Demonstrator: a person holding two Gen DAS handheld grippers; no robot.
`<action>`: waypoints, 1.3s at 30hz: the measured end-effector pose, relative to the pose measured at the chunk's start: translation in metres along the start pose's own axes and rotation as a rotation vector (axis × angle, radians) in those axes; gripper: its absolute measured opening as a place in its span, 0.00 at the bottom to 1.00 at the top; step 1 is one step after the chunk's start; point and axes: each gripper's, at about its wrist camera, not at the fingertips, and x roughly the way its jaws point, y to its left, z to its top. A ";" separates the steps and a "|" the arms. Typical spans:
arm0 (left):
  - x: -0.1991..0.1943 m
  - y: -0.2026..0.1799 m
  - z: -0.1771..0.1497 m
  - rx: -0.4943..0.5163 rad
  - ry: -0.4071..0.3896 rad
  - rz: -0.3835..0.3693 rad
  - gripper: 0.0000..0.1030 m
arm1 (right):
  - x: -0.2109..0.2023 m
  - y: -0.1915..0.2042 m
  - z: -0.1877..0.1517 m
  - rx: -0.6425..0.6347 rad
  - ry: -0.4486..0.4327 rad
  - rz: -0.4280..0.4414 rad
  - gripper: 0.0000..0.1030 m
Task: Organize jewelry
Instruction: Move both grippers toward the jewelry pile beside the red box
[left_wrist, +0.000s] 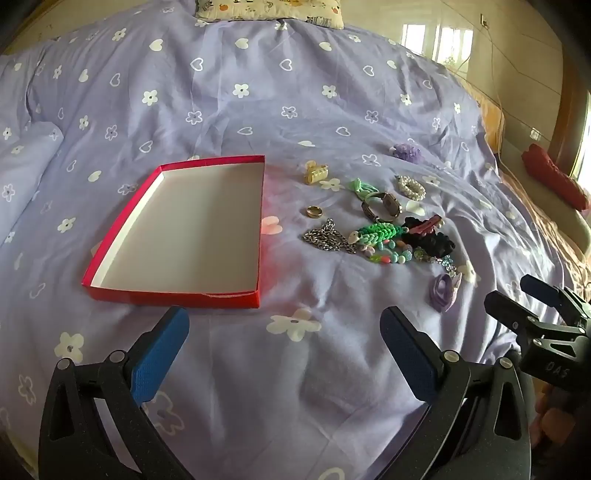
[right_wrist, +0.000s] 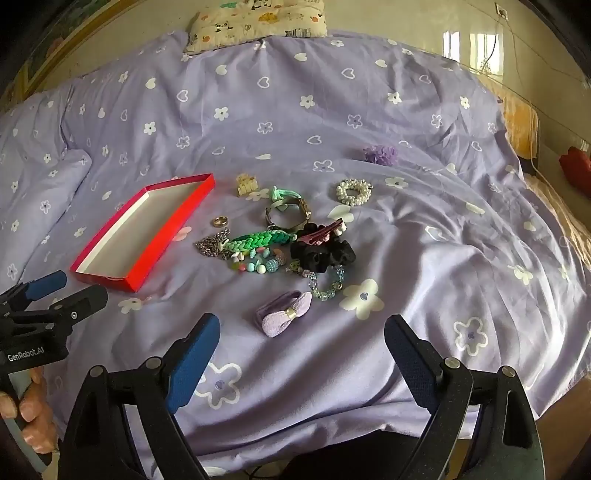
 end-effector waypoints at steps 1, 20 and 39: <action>0.000 -0.001 0.001 0.001 0.000 -0.001 1.00 | 0.000 0.000 0.000 -0.002 -0.002 0.000 0.90; -0.001 -0.008 0.006 0.019 -0.011 -0.002 1.00 | -0.005 -0.004 0.003 0.012 -0.009 0.008 0.90; 0.012 -0.013 0.014 0.028 0.013 -0.021 1.00 | 0.004 -0.018 0.008 0.085 -0.050 0.072 0.89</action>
